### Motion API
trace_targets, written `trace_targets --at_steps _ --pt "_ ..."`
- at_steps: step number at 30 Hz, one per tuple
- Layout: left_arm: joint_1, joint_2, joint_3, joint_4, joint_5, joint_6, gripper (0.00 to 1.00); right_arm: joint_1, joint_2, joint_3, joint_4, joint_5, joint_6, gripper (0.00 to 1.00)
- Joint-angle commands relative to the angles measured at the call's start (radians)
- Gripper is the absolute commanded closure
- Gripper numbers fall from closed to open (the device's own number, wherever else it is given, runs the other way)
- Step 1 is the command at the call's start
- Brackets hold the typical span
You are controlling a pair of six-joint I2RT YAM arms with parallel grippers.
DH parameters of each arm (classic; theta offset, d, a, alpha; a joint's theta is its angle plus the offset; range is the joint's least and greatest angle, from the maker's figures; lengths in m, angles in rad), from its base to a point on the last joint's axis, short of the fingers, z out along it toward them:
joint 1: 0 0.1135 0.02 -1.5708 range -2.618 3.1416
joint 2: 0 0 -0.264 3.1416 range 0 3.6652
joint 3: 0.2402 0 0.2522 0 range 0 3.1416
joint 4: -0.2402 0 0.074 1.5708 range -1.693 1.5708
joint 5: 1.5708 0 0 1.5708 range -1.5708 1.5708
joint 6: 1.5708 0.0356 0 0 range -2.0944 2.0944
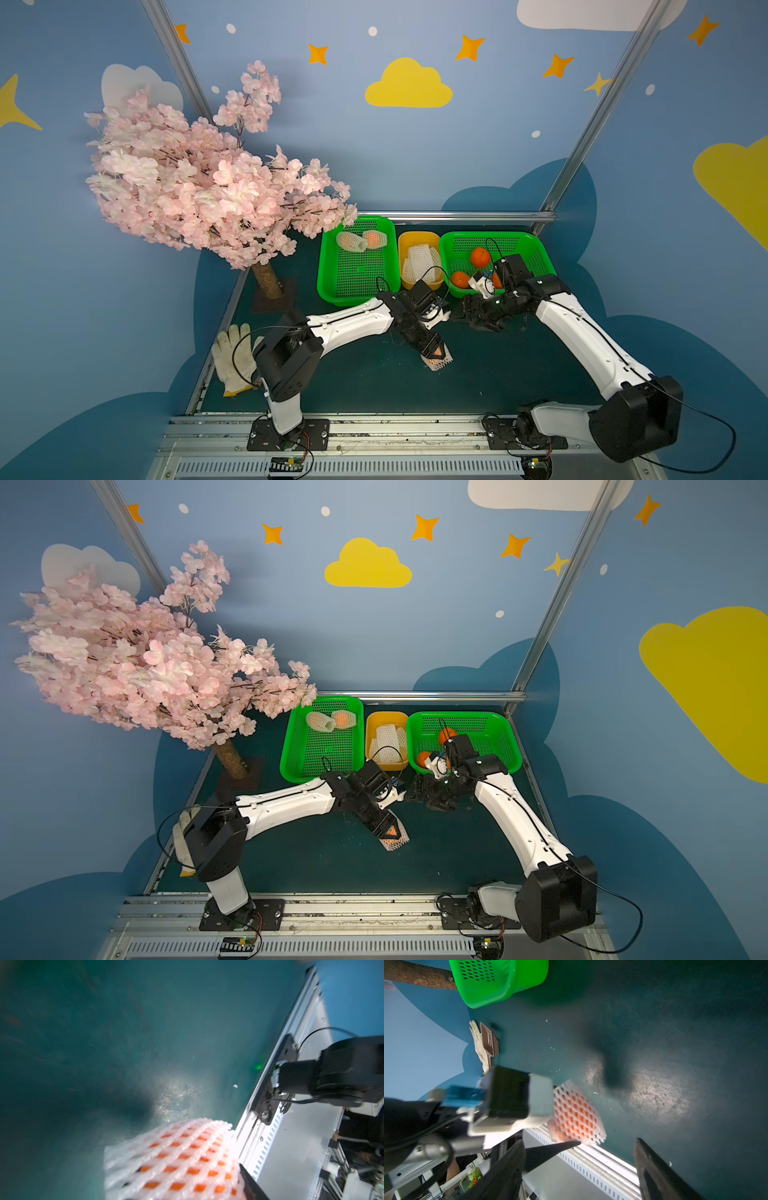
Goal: Remove foam nets from oranges
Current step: Place the orange at the center of the board.
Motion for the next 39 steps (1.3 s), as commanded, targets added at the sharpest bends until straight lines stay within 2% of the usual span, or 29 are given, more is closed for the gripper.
trace_targets --at_steps 1,5,12,18,24,27,30,35,39 --pt "-0.011 0.046 -0.008 0.033 0.077 -0.012 0.36 0.008 -0.025 -0.037 0.038 -0.031 0.028 0.19" --pt "-0.018 0.087 -0.019 0.053 0.068 -0.027 0.32 0.01 -0.025 -0.08 0.058 -0.042 0.033 0.19" --pt "-0.014 0.084 -0.034 0.064 0.009 -0.051 0.2 0.01 -0.028 -0.127 0.071 -0.052 0.03 0.19" --pt "0.024 -0.07 -0.123 0.156 0.032 -0.14 0.1 -0.001 -0.04 -0.15 0.081 -0.067 0.036 0.19" --pt "0.066 -0.238 -0.259 0.239 0.06 -0.208 0.1 -0.006 -0.011 -0.173 0.126 -0.164 0.024 0.19" --pt "0.096 -0.329 -0.343 0.309 0.065 -0.253 0.1 0.002 0.02 -0.193 0.146 -0.241 -0.007 0.19" --pt "0.109 -0.394 -0.409 0.352 0.058 -0.266 0.1 0.022 0.049 -0.2 0.112 -0.26 -0.056 0.19" --pt "0.111 -0.457 -0.466 0.379 0.056 -0.264 0.1 0.084 0.088 -0.195 0.016 -0.182 -0.123 0.21" --pt "0.112 -0.487 -0.492 0.385 0.039 -0.262 0.1 0.125 0.075 -0.22 -0.002 -0.127 -0.117 0.23"
